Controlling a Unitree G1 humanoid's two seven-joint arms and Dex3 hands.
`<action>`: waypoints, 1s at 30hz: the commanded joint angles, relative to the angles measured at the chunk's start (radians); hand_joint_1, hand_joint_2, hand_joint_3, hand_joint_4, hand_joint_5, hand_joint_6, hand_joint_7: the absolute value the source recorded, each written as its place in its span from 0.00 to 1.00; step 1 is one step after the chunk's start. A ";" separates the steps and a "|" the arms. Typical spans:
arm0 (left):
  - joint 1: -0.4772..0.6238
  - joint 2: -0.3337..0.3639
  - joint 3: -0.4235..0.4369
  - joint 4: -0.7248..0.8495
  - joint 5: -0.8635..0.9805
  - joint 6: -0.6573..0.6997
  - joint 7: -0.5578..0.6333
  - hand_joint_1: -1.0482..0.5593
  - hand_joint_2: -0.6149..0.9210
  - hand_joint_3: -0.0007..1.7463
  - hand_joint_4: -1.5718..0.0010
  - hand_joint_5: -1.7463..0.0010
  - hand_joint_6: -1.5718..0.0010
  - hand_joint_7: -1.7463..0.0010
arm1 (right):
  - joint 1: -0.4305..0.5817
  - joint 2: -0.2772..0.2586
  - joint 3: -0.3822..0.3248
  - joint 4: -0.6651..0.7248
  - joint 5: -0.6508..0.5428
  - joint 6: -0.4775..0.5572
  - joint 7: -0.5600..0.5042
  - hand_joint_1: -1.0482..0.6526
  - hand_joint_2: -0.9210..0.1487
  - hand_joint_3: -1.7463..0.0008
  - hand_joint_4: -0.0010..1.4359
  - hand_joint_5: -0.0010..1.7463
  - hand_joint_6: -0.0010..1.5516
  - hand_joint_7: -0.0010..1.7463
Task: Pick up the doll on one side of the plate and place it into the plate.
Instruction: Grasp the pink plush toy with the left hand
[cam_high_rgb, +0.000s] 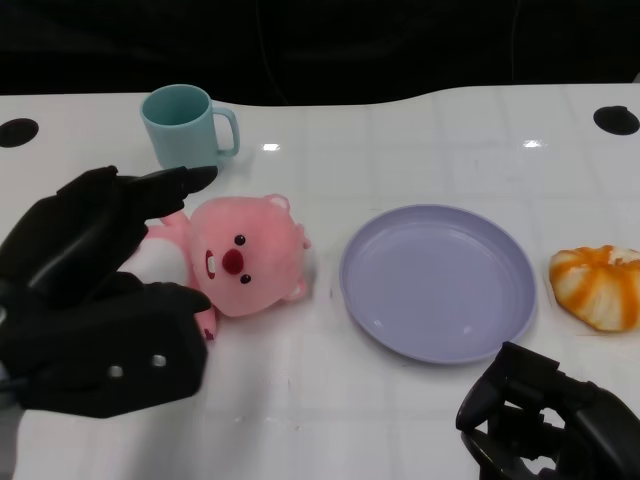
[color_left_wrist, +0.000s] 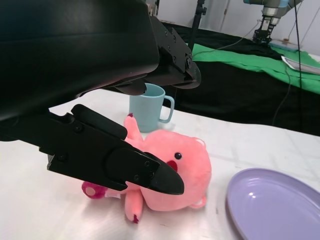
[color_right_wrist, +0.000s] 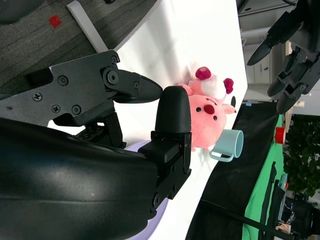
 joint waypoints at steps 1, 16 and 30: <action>-0.041 0.027 -0.042 0.034 0.098 0.029 -0.017 0.24 0.98 0.00 1.00 0.81 0.85 1.00 | 0.007 -0.008 -0.008 -0.014 0.013 0.004 0.004 0.47 0.07 0.63 0.44 1.00 0.26 0.95; -0.233 0.000 -0.185 0.302 0.302 0.120 -0.114 0.22 0.97 0.00 0.99 0.94 0.92 0.99 | 0.018 -0.010 -0.008 -0.027 0.009 0.008 0.002 0.47 0.07 0.63 0.44 1.00 0.26 0.95; -0.380 -0.063 -0.297 0.706 0.309 0.022 -0.029 0.22 0.95 0.00 0.97 0.92 0.89 0.99 | 0.033 -0.013 -0.009 -0.048 0.007 0.018 0.002 0.47 0.06 0.64 0.44 1.00 0.26 0.95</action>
